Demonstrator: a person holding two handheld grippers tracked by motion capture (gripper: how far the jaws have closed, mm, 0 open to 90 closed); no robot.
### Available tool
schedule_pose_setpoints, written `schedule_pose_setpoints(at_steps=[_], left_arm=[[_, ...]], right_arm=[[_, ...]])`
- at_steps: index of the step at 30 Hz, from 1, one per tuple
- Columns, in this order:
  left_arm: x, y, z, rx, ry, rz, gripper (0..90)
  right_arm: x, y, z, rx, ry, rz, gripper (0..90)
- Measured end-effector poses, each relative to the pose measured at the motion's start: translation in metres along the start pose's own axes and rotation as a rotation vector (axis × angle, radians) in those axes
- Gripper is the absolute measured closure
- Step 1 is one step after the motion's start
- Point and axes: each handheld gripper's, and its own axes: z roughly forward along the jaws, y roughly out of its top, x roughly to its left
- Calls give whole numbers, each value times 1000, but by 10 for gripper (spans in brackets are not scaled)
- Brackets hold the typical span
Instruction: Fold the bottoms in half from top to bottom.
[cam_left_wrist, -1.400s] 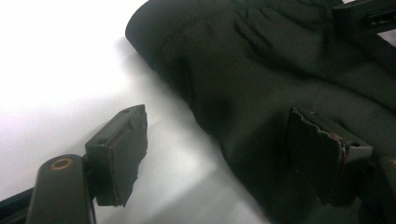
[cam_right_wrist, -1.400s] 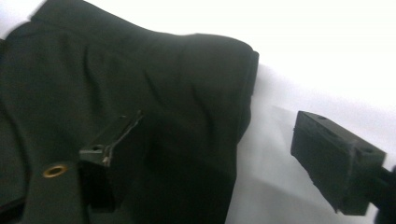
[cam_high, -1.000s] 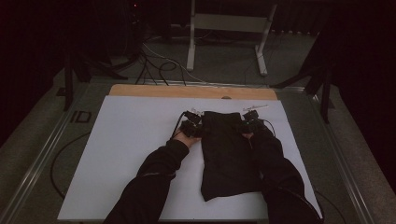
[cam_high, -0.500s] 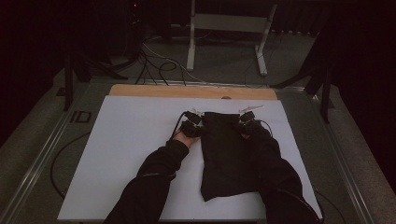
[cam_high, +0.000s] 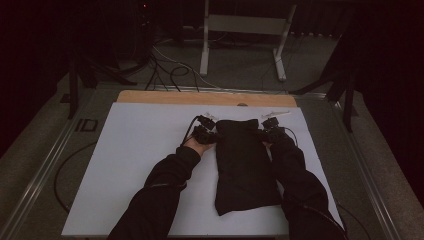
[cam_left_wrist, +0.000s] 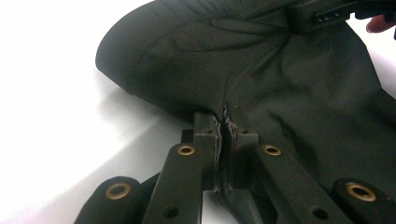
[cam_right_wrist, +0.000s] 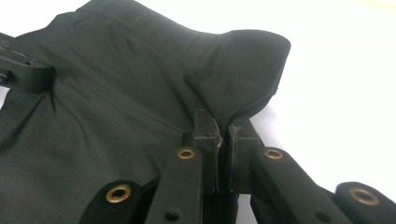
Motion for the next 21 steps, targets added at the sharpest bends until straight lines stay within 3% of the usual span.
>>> schedule_pose_setpoints(at_steps=[9, 21], left_arm=[[-1, 17, -19, -19, 3, 36, 855], [-9, 7, -30, -28, -55, 68, 855]], right_arm=[[2, 12, -14, -49, -1, -7, 848], [12, 4, -36, -89, 26, -37, 848]])
